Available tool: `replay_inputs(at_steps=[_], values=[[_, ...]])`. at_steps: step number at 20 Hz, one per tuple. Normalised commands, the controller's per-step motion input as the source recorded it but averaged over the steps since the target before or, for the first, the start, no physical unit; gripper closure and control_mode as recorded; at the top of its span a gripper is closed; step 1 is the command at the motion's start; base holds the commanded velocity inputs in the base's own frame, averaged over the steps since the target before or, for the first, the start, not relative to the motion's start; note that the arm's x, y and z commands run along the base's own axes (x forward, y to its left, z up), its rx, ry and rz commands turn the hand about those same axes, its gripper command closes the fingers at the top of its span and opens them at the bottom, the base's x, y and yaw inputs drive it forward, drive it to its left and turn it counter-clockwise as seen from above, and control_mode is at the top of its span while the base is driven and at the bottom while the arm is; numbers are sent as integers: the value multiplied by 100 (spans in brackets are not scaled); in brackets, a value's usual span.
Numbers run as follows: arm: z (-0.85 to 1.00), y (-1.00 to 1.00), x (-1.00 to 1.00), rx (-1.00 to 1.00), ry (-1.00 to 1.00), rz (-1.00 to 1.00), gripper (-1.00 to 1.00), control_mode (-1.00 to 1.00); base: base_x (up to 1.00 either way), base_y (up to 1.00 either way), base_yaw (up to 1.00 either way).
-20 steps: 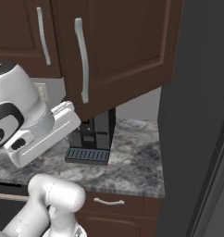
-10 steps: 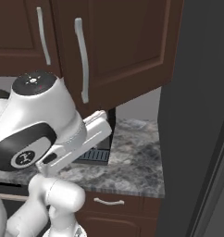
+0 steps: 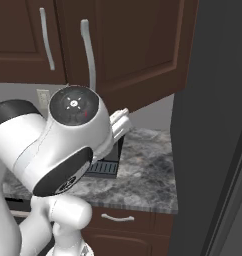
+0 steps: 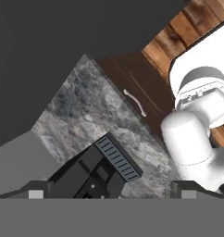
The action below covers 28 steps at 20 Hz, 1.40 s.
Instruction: Close all open cabinet doors.
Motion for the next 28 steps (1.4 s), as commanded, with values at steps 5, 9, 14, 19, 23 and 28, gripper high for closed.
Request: replay_inputs(at_steps=[5, 9, 14, 19, 23, 28], values=[[23, -6, 33, 2, -34, 27, -100, -100, 0, 0, 0], [28, 2, 34, 3, -31, 28, -100, -100, 0, 0, 0], [25, 2, 41, 5, -25, 26, -100, -100, 0, 0, 0], [26, 1, 47, 3, -12, 30, -100, -100, 0, 0, 0], [24, 3, 46, 0, -3, 30, -100, -100, 0, 0, 0], [9, 31, 41, -1, -11, 27, -100, -100, 0, 0, 0]])
